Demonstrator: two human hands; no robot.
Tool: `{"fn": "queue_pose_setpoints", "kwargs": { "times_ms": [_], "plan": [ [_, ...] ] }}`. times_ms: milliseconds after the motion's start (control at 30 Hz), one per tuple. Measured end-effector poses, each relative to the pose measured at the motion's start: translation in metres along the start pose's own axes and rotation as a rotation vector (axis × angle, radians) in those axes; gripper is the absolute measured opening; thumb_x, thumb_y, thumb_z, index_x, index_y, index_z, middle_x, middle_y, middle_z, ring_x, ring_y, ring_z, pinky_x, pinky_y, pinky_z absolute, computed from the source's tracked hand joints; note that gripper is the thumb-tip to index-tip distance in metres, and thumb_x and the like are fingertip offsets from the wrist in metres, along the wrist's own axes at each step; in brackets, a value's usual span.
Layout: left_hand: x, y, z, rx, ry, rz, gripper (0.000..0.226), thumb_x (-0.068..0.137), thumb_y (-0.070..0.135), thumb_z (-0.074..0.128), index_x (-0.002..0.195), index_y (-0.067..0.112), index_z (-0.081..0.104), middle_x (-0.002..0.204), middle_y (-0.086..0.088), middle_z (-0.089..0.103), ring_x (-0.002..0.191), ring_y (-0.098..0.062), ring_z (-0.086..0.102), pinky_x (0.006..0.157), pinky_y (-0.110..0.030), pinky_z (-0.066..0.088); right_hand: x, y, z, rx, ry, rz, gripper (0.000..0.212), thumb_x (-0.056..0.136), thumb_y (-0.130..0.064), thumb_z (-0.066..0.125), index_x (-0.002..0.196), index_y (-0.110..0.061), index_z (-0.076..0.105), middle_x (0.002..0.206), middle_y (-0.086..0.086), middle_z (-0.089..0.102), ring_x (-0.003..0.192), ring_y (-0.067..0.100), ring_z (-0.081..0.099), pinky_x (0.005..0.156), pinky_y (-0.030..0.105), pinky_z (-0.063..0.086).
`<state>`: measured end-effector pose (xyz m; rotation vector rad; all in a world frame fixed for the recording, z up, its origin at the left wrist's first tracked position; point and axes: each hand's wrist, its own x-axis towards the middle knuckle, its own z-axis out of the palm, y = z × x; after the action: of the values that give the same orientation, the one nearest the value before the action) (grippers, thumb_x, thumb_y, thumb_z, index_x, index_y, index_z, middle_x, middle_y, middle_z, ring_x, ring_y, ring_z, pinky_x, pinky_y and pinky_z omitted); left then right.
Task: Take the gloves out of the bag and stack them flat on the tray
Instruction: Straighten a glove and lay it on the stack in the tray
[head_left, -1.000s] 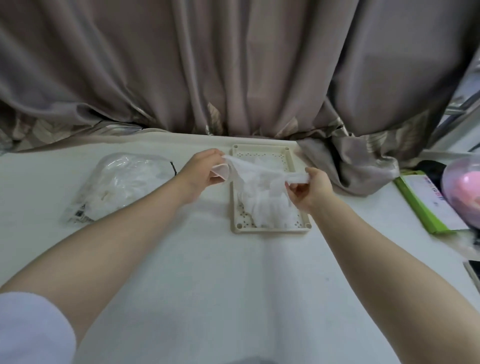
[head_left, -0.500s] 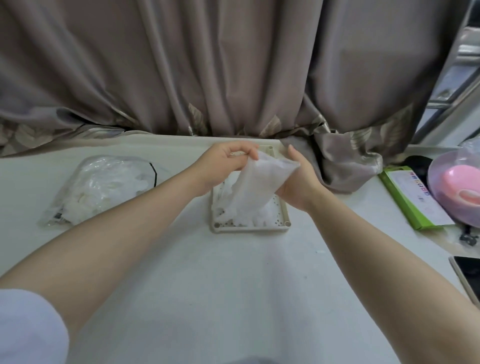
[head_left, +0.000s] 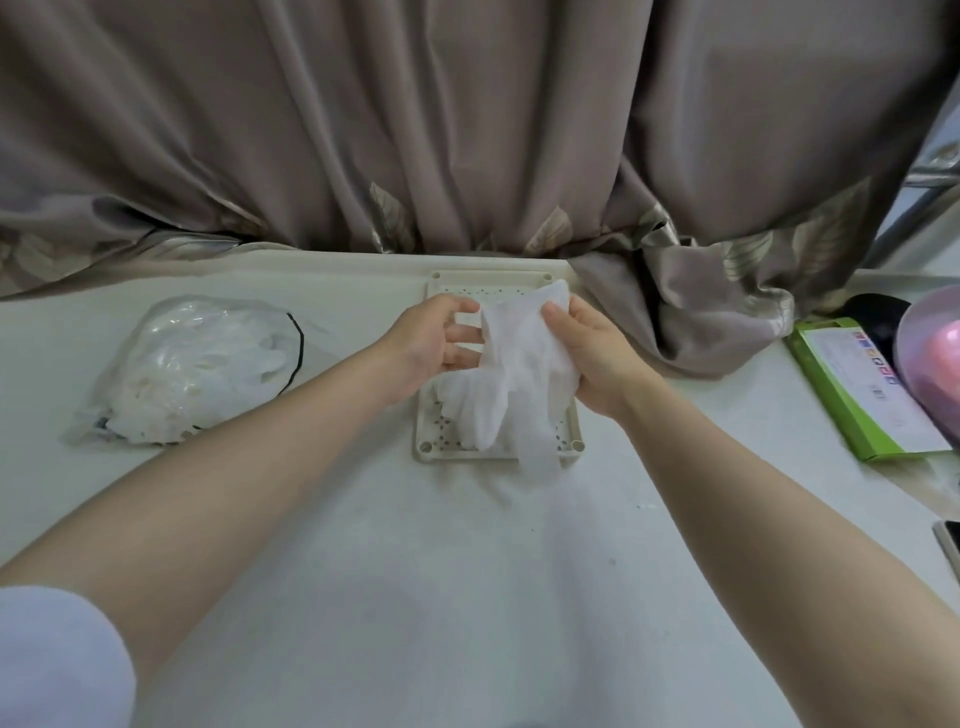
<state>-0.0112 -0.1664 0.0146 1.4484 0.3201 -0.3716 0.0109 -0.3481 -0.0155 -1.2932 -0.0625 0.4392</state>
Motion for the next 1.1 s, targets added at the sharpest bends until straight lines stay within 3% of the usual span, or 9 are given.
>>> {"fn": "queue_pose_setpoints", "kwargs": {
  "times_ms": [133,233,333,400,500,633,733,933,1100],
  "plan": [
    [0.017,-0.01,-0.007,-0.12,-0.109,-0.128,0.036,0.101,0.043,0.028,0.11,0.013,0.046,0.078,-0.009,0.069,0.057,-0.016,0.066,0.059,-0.029,0.049,0.022,0.013,-0.005,-0.107,0.108,0.071,0.026,0.097,-0.008,0.047,0.122,-0.015,0.054,0.109,0.008,0.067,0.098,0.025,0.066,0.088,0.042,0.054],
    [0.036,-0.024,-0.011,0.0,-0.094,0.0,0.015,0.098,0.019,0.046,0.113,0.018,0.041,0.077,-0.002,0.063,0.056,-0.011,0.059,0.061,-0.024,0.048,0.042,0.028,-0.009,-0.224,0.125,0.179,0.038,0.093,-0.008,0.05,0.13,-0.017,0.049,0.118,0.012,0.065,0.105,0.032,0.064,0.092,0.049,0.052],
    [0.056,-0.032,-0.015,0.166,-0.151,0.076,0.021,0.094,0.002,0.048,0.098,0.022,0.05,0.082,0.002,0.054,0.064,-0.008,0.051,0.055,-0.014,0.043,0.061,0.041,-0.008,-0.416,0.165,0.251,0.046,0.093,-0.013,0.052,0.138,-0.015,0.042,0.131,0.008,0.057,0.107,0.028,0.063,0.085,0.043,0.055],
    [0.07,-0.037,-0.019,0.286,-0.16,0.07,0.022,0.092,0.002,0.051,0.096,0.022,0.061,0.092,0.002,0.058,0.077,-0.008,0.055,0.067,-0.016,0.048,0.073,0.046,-0.008,-0.446,0.163,0.286,0.054,0.092,-0.016,0.054,0.143,-0.013,0.036,0.137,0.006,0.052,0.112,0.027,0.06,0.091,0.043,0.053],
    [0.092,-0.045,-0.023,0.414,-0.1,0.069,0.036,0.09,-0.003,0.051,0.117,0.018,0.061,0.125,0.0,0.056,0.109,-0.013,0.056,0.095,-0.031,0.048,0.089,0.049,-0.013,-0.444,0.148,0.276,0.042,0.093,-0.003,0.047,0.135,-0.01,0.047,0.122,0.009,0.062,0.105,0.025,0.063,0.089,0.041,0.054],
    [0.108,-0.051,-0.03,0.611,-0.082,0.131,0.051,0.091,-0.002,0.048,0.139,0.016,0.044,0.142,0.007,0.042,0.129,-0.006,0.039,0.098,-0.01,0.029,0.102,0.049,-0.016,-0.488,0.181,0.187,0.043,0.088,0.008,0.041,0.124,-0.009,0.057,0.112,0.007,0.065,0.097,0.022,0.064,0.08,0.034,0.055],
    [0.121,-0.056,-0.034,0.971,-0.116,0.186,0.059,0.093,0.006,0.05,0.147,0.018,0.029,0.155,0.004,0.023,0.142,-0.01,0.023,0.106,-0.013,0.017,0.11,0.055,-0.019,-0.519,0.269,0.176,0.038,0.088,0.006,0.04,0.116,-0.007,0.061,0.105,0.006,0.065,0.091,0.021,0.064,0.076,0.032,0.055],
    [0.121,-0.07,-0.03,1.002,-0.045,0.22,0.059,0.094,0.021,0.053,0.147,0.027,0.027,0.158,0.0,0.009,0.143,-0.014,0.018,0.11,-0.024,0.021,0.108,0.066,-0.02,-0.5,0.431,0.256,0.024,0.093,-0.021,0.054,0.101,0.0,0.058,0.089,0.006,0.055,0.081,0.02,0.053,0.074,0.036,0.046],
    [0.104,-0.073,-0.025,0.935,0.215,0.391,0.028,0.091,0.012,0.055,0.119,0.013,0.06,0.135,-0.004,0.039,0.118,-0.019,0.043,0.097,-0.02,0.033,0.09,0.061,-0.02,-0.351,0.412,0.344,0.028,0.086,-0.019,0.066,0.101,0.004,0.061,0.095,0.018,0.066,0.081,0.031,0.065,0.077,0.04,0.054]
  ]
}}
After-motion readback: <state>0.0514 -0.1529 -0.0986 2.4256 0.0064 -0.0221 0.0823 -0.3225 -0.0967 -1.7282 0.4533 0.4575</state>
